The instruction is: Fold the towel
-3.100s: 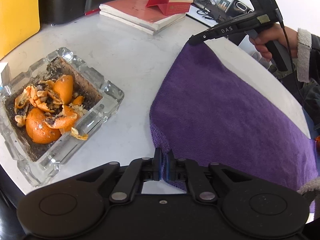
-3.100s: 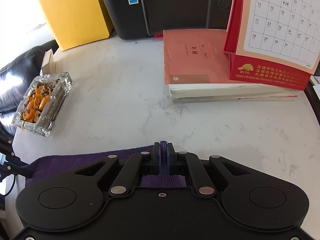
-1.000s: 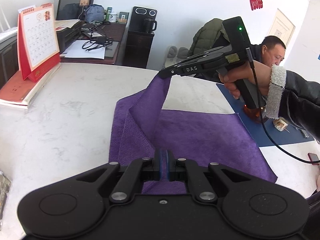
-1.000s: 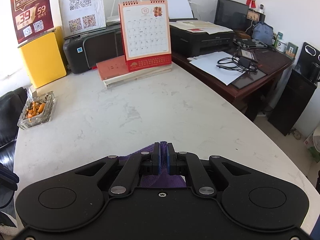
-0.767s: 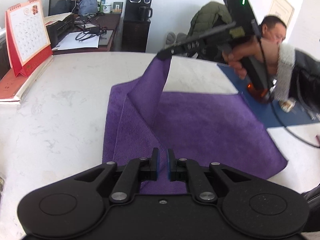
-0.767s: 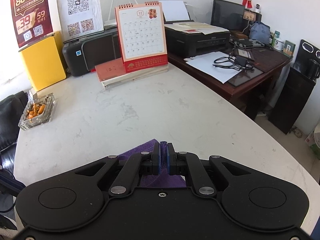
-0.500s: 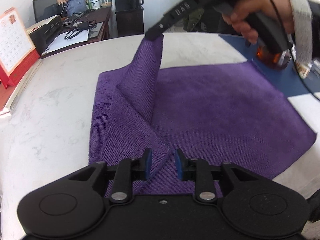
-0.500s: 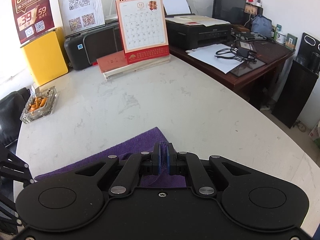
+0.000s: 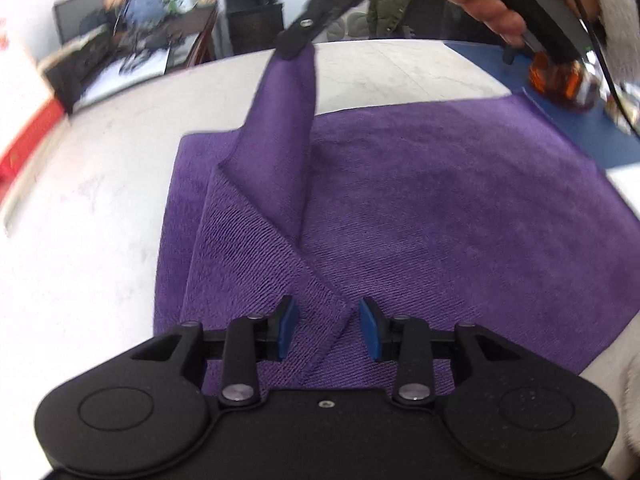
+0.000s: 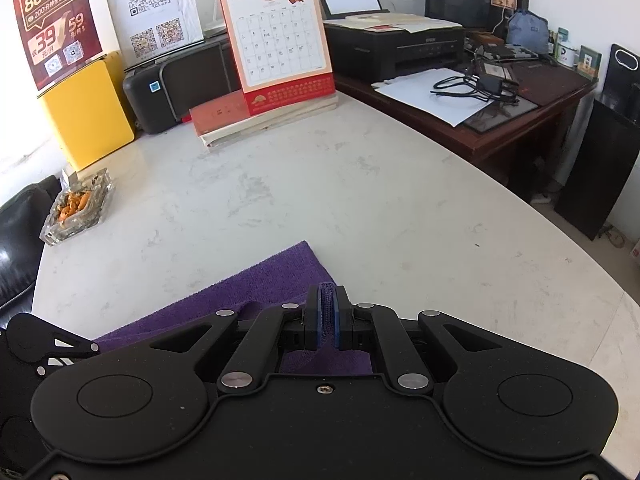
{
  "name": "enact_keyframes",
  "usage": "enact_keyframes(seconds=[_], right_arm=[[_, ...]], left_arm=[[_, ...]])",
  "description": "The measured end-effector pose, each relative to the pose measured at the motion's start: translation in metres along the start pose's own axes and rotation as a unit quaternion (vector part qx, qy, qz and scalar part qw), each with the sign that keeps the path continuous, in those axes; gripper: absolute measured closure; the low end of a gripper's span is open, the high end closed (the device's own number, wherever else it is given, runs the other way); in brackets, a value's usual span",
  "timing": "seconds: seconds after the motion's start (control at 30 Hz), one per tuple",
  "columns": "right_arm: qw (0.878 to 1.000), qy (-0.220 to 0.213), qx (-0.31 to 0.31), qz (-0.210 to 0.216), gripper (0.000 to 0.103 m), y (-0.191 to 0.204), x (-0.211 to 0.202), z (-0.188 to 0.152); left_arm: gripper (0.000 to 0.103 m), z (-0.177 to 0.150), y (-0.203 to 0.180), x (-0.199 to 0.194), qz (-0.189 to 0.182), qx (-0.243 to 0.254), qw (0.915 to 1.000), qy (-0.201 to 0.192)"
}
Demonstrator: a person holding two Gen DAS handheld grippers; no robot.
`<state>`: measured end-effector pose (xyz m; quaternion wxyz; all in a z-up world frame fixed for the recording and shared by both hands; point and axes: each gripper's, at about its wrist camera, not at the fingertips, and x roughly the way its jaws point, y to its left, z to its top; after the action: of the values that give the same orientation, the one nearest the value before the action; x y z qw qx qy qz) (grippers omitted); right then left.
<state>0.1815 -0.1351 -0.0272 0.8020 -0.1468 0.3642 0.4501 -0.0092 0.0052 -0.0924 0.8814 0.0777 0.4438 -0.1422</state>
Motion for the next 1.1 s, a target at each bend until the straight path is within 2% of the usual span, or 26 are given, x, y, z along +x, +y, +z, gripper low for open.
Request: enact_keyframes(seconds=[0.07,0.2,0.3,0.53,0.67,0.93,1.1], right_arm=[[1.000,0.001,-0.002,0.002,0.098,-0.001,0.002,0.000],[1.000,0.001,0.004,0.004,0.098,-0.006,0.005,0.002],[1.000,-0.001,0.003,0.004,0.098,-0.006,0.005,0.001],[1.000,-0.003,0.001,0.000,0.098,-0.007,0.002,-0.001],[1.000,-0.004,0.001,-0.003,0.098,-0.006,0.000,0.000],[1.000,-0.017,-0.005,-0.013,0.098,-0.003,-0.012,0.005],[0.999,-0.027,-0.011,-0.023,0.098,-0.001,-0.023,0.005]], left_arm=[[0.077,0.000,0.005,-0.004,-0.008,-0.018,0.9998,-0.002],[0.095,0.000,0.015,-0.013,-0.025,-0.055,0.9981,-0.007],[0.098,0.001,0.023,-0.020,-0.038,-0.082,0.9958,-0.010],[0.099,0.001,0.040,-0.035,-0.067,-0.146,0.9869,-0.018],[0.099,0.001,0.051,-0.054,-0.091,-0.186,0.9775,-0.040],[0.099,0.012,0.049,-0.101,-0.131,-0.194,0.9677,-0.095],[0.099,0.022,0.040,-0.116,-0.151,-0.185,0.9646,-0.111]])
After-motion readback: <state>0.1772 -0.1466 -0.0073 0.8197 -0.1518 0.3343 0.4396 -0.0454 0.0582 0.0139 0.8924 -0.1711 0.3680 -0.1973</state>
